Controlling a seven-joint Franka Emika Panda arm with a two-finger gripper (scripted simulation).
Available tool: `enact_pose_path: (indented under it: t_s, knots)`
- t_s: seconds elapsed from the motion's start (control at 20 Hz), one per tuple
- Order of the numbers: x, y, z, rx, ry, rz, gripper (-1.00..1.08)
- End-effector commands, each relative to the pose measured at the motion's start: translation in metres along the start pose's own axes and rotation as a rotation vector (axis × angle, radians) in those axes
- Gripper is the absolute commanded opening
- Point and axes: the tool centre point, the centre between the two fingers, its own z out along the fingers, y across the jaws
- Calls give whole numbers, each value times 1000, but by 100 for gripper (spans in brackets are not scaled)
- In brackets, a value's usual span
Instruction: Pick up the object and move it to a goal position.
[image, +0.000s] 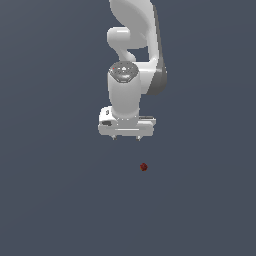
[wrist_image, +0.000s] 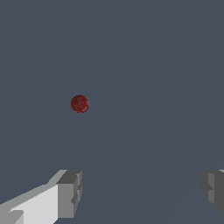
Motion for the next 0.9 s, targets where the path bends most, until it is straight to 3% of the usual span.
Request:
enact_pose_path:
  t_s: [0.0, 0.45, 0.85]
  knots:
    - [0, 0, 0, 0, 0, 0, 100]
    - [6, -34, -2, 12, 17, -78, 100]
    - [7, -34, -1, 10, 16, -93, 100]
